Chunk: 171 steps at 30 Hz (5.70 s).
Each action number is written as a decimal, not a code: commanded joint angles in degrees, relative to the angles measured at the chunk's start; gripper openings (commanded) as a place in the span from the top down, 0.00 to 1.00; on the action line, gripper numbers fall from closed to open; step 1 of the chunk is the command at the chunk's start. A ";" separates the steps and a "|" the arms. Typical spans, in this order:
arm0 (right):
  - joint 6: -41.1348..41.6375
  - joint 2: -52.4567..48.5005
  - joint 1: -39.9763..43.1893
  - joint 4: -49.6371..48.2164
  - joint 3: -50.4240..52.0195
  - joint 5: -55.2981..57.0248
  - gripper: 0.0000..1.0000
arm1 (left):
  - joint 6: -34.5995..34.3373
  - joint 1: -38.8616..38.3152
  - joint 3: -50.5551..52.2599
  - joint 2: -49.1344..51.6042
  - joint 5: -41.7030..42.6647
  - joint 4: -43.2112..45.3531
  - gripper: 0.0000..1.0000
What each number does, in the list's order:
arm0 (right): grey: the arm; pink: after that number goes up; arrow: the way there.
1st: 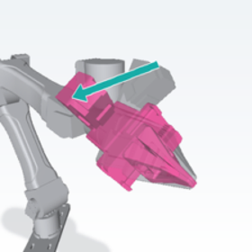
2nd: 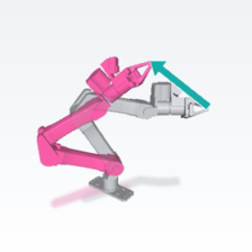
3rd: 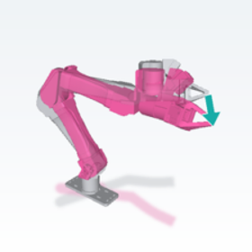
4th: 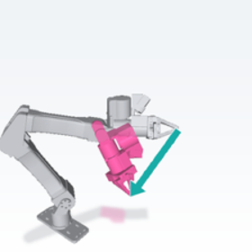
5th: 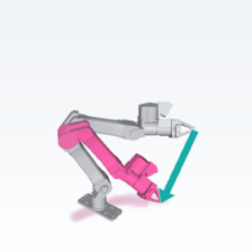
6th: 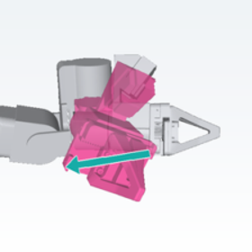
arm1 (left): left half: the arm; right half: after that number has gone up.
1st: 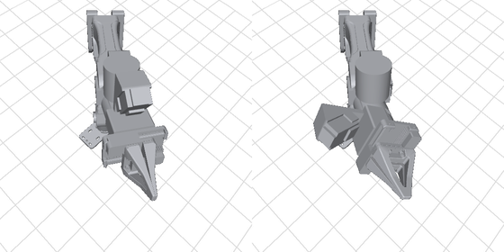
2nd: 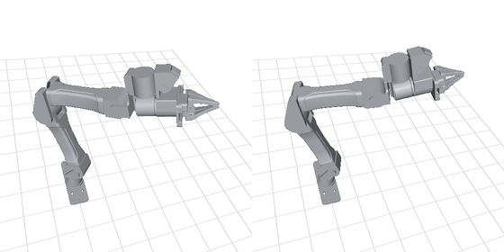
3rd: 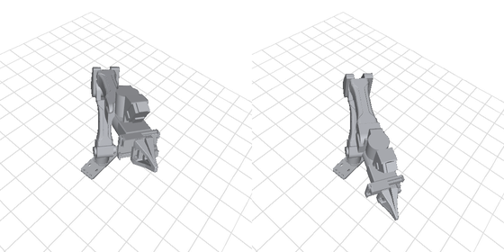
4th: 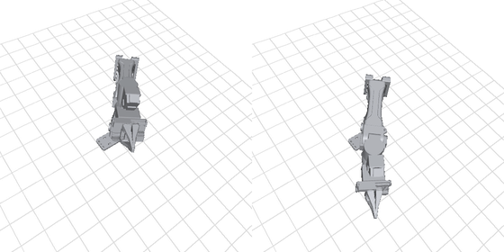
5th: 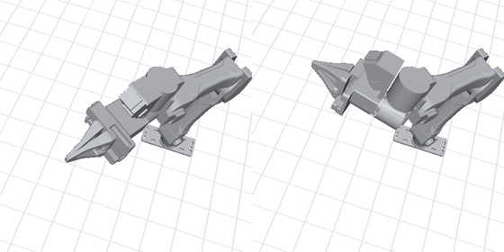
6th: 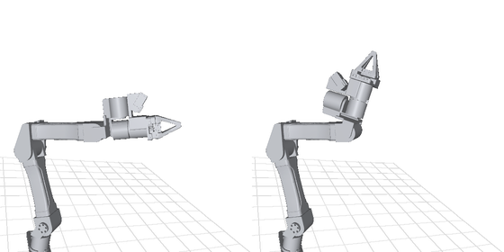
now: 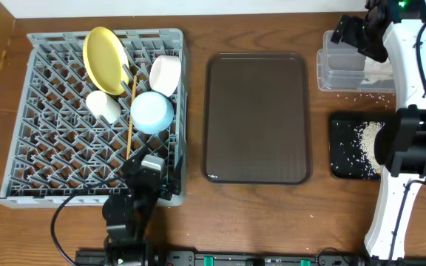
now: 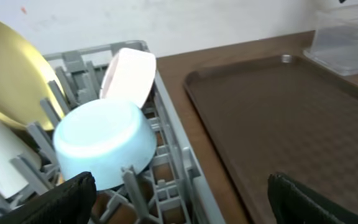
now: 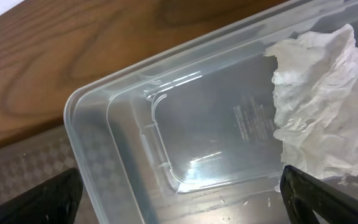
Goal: Sort waste into correct bins and load items into the dishwasher
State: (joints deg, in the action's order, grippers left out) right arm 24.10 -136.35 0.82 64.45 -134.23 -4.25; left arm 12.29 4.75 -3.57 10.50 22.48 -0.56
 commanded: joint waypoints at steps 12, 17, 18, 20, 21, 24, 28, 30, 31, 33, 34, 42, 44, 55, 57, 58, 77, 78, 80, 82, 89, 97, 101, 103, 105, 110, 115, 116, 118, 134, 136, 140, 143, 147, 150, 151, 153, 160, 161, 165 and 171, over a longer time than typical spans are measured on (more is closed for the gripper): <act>0.70 0.70 -0.50 -0.07 -0.96 0.15 0.01 | 0.50 -0.24 3.34 -9.57 -3.15 -1.73 0.10; 0.70 0.70 -0.50 -0.07 -0.96 0.15 0.01 | -15.41 -0.57 3.34 -10.40 -11.85 -2.43 0.10; 0.70 0.70 -0.50 -0.07 -0.94 0.15 0.01 | -20.17 -0.74 3.34 -10.40 -14.69 -2.64 0.10; 0.72 0.70 -0.50 -0.09 -0.96 0.15 0.01 | -25.83 -1.16 3.34 -10.40 -19.43 -3.08 0.10; 0.70 0.70 -0.50 -0.07 -0.96 0.15 0.01 | -25.92 -1.31 3.34 -10.40 -20.35 -3.23 0.10; 0.72 0.70 -0.52 -0.09 -0.96 0.15 0.01 | -25.16 -1.36 3.34 -10.40 -20.39 -3.34 0.10; 0.70 0.70 -0.50 -0.09 -0.96 0.15 0.01 | -22.99 -1.36 3.34 -10.40 -20.39 -3.43 0.10; 0.70 0.70 -0.50 -0.07 -0.94 0.15 0.01 | -22.40 -1.36 3.34 -10.40 -20.39 -3.43 0.10; 0.70 0.70 -0.50 -0.07 -0.94 0.15 0.01 | -22.45 -1.36 3.34 -10.40 -20.37 -3.39 0.10; 0.70 0.70 -0.50 -0.09 -0.96 0.15 0.01 | -22.45 -1.36 3.34 -10.36 -20.39 -3.37 0.10; 0.70 0.70 -0.50 -0.09 -0.96 0.15 0.01 | -22.45 -1.36 3.34 -10.27 -20.39 -3.37 0.10; 0.70 0.70 -0.50 -0.07 -0.96 0.15 0.01 | -22.45 -1.36 3.34 -10.21 -20.39 -3.37 0.10; 0.72 0.70 -0.50 -0.07 -0.94 0.15 0.01 | -22.45 -1.36 3.34 -10.21 -20.39 -3.37 0.10; 0.72 0.70 -0.50 -0.09 -0.96 0.15 0.01 | -22.45 -1.36 3.34 -10.21 -20.39 -3.37 0.10; 0.72 0.70 -0.50 -0.09 -0.96 0.15 0.01 | -22.45 -1.36 3.34 -10.23 -20.39 -3.37 0.10; 0.70 0.70 -0.50 -0.09 -0.94 0.15 0.01 | -22.45 -1.36 3.34 -10.23 -20.39 -3.37 0.10; -15.10 5.25 -0.61 5.33 -0.96 5.70 0.01 | -22.45 -1.36 3.34 -10.21 -20.39 -3.37 0.10; -16.37 6.88 -0.76 5.53 -0.96 5.73 0.01 | -22.45 -1.36 3.34 -10.21 -20.39 -3.37 0.10; -19.63 11.87 -1.07 5.18 -0.96 5.75 0.01 | -22.45 -1.36 3.34 -10.21 -20.39 -3.37 0.10; -22.10 15.17 -1.29 5.16 -0.96 5.75 0.01 | -22.45 -1.36 3.34 -10.21 -20.39 -3.37 0.10; -26.38 23.02 -1.20 5.84 -0.22 7.45 0.01 | -22.45 -1.36 3.34 -10.21 -20.39 -3.37 0.10; -26.36 31.04 -2.40 -3.48 16.35 7.02 0.01 | -22.45 -1.36 3.34 -10.21 -20.39 -3.37 0.10; -26.38 36.81 -2.95 -14.64 30.62 6.47 0.01 | -22.45 -1.36 3.34 -10.21 -20.39 -3.37 0.09; -26.60 39.85 -2.99 -20.35 37.99 5.68 0.01 | -22.45 -1.36 3.34 -10.21 -20.39 -3.37 0.09; -26.56 43.87 -2.99 -27.19 46.90 5.25 0.01 | -22.45 -1.36 3.34 -10.21 -20.39 -3.37 0.09; -26.80 53.22 -3.04 -40.26 64.81 5.25 0.01 | -22.45 -1.36 3.34 -10.21 -20.39 -3.37 0.09; -28.96 63.21 -3.04 -54.47 82.44 5.25 0.01 | -22.45 -1.36 3.34 -10.21 -20.39 -3.37 0.10; -29.14 66.58 -3.04 -59.17 87.93 5.22 0.01 | -22.45 -1.36 3.34 -10.23 -20.39 -3.37 0.10; -29.14 73.11 -3.04 -67.84 97.55 5.22 0.01 | -22.45 -1.36 3.34 -10.21 -20.39 -3.37 0.10; -34.16 110.33 -3.04 -84.94 131.69 1.11 0.01 | -22.45 -1.36 3.34 -10.21 -20.39 -3.37 0.10; -34.97 112.80 -3.04 -84.78 132.63 0.74 0.01 | -22.45 -1.36 3.34 -10.21 -20.39 -3.37 0.10; -35.95 117.15 -3.04 -82.93 133.92 0.72 0.01 | -22.45 -1.36 3.34 -10.21 -20.39 -3.37 0.09; -35.98 119.51 -3.04 -80.08 133.92 0.72 0.01 | -22.45 -1.36 3.34 -10.21 -20.39 -3.37 0.10; -35.98 124.08 -3.04 -73.07 133.92 -0.20 0.01 | -22.45 -1.36 3.34 -10.21 -20.39 -3.37 0.10; -35.98 127.82 -2.91 -67.84 133.92 -0.76 0.01 | -22.45 -1.36 3.34 -10.21 -20.39 -3.37 0.10; -35.98 129.15 -2.80 -65.94 133.92 -0.76 0.01 | -22.45 -1.36 3.34 -10.21 -20.39 -3.37 0.10; -36.00 131.95 -2.75 -61.83 133.92 -0.74 0.01 | -22.45 -1.36 3.34 -10.21 -20.39 -3.37 0.10; -37.86 136.08 -2.71 -60.46 133.92 -0.98 0.01 | -22.45 -1.36 3.34 -10.21 -20.39 -3.37 0.09; -37.79 136.08 -2.71 -60.46 133.92 -0.98 0.01 | -22.45 -1.36 3.34 -10.21 -20.39 -3.37 0.09; -36.46 136.08 -2.71 -60.48 133.92 -0.94 0.01 | -22.45 -1.36 3.34 -10.21 -20.39 -3.37 0.10; -36.37 136.08 -2.71 -60.54 133.92 -0.96 0.01 | -22.45 -1.36 3.34 -10.21 -20.39 -3.37 0.09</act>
State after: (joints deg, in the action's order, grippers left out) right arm -12.56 -0.71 -1.74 3.66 -0.38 -4.54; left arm -10.35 3.64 -1.54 0.62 2.96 -2.44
